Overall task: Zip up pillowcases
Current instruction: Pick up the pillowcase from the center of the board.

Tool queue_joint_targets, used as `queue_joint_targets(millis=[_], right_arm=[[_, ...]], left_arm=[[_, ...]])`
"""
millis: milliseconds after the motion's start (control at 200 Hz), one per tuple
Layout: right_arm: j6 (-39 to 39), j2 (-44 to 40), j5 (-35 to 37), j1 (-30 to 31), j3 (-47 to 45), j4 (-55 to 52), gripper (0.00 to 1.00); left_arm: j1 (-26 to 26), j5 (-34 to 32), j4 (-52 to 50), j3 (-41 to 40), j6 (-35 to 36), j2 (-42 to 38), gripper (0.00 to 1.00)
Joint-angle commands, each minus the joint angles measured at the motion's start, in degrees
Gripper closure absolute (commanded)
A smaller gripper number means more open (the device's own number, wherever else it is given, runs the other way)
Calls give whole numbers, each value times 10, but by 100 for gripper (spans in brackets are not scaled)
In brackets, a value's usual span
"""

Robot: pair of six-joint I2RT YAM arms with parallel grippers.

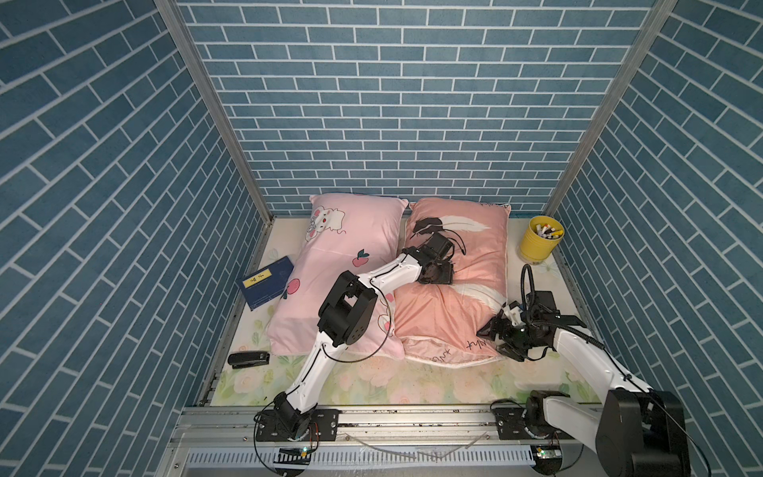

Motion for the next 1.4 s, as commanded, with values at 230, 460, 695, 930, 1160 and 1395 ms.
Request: queue_joint_targets(millis=[230,460,695,930,1160,1395], right_arm=[[84,-111,72,3,29,-142,30],[167,-160,144,2,-9,-112,53],[224,-173,164,2,-76,-44,57],[246,-150,162,-18,-98,45,60],[237,-117,154,-40,-108,81,64],[247,-100,139,-40,-135,114,65]], left_arm=[[41,-57,16,-22,13,44,34],[59,-48,35,-40,-3,44,35],[69,-43,45,-50,-5,37,35],[68,-39,45,-53,-2,35,35],[69,-39,50,-64,-5,30,35],[68,-41,56,-73,-8,24,36]])
